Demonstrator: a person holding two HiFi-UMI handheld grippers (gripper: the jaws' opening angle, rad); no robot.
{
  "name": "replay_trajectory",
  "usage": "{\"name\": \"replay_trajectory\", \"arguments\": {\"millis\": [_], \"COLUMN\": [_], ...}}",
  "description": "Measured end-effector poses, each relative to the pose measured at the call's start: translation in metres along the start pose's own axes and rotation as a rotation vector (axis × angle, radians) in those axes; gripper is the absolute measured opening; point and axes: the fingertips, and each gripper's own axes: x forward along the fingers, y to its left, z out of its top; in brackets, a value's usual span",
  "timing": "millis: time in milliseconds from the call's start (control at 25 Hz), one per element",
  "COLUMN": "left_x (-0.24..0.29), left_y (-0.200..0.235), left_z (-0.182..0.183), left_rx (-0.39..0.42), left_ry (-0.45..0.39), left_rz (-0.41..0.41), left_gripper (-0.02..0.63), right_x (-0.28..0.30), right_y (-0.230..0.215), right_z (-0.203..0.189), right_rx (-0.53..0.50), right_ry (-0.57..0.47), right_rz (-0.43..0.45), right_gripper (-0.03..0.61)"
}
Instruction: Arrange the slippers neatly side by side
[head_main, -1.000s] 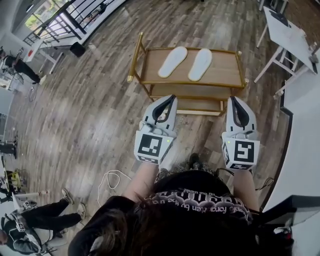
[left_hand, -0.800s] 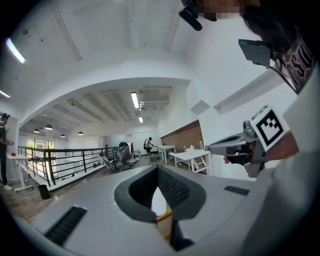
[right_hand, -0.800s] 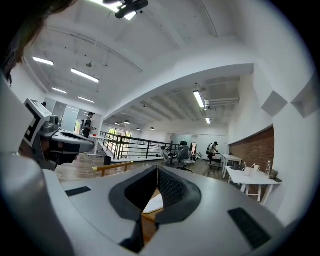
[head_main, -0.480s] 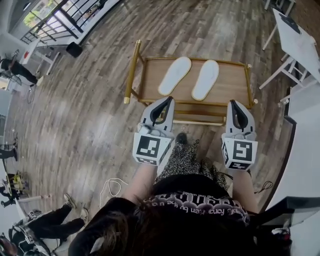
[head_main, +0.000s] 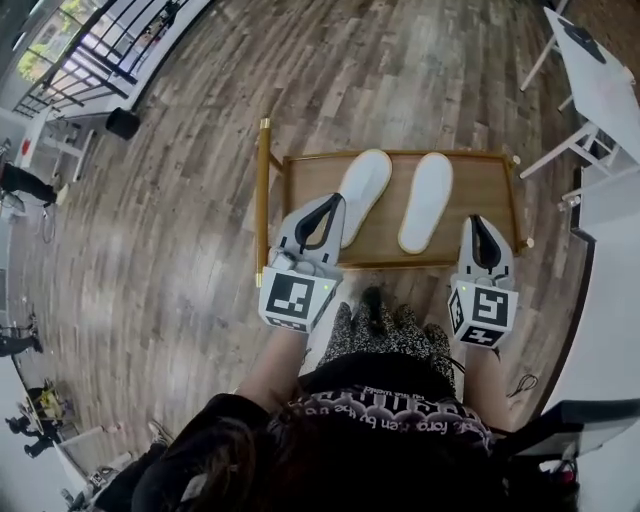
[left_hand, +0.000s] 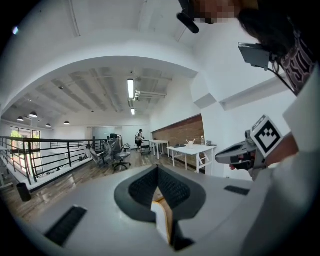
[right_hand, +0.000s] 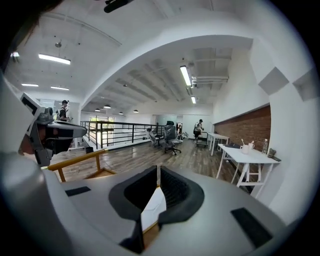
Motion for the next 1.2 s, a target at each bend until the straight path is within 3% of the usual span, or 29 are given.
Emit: {"name": "replay_trajectory", "arguments": {"millis": [160,400,720,880,1080,1200], "left_x": [0.021,0.046,0.061,0.061,0.060,0.060], "left_y": [0.011,0.021,0.020,0.023,0.018,0.011], "left_z": [-0.018,-0.045,-0.077,-0.091,-0.099,-0.096], "left_rx": [-0.022,-0.092,-0.095,-0.098,-0.114,-0.148], "left_ry": [0.030,0.067,0.131,0.166,0.194,0.218], "left_rz": [-0.039,-0.060,-0.086,-0.065,-0.047,-0.030], "left_gripper": [-0.012,-0.012,-0.012,-0.012,-0.012,-0.012], "right_x": [0.024,0.067,0.126,0.150,0.160,0.159], "right_y": [0.001,-0.004,0.003,0.000,0.006,0.009], "right_z": [-0.016,-0.050,-0.148,-0.168,-0.189,-0.198], "right_rx": [0.042,0.146,0.243,0.332,0.313,0.193], "right_ry": [0.066,0.145,0.396,0.440,0.532,0.587], "right_rz": [-0.023,-0.041,-0.019,-0.038,-0.033,-0.027], "right_gripper": [0.009,0.080,0.130,0.130,0.130,0.129]}}
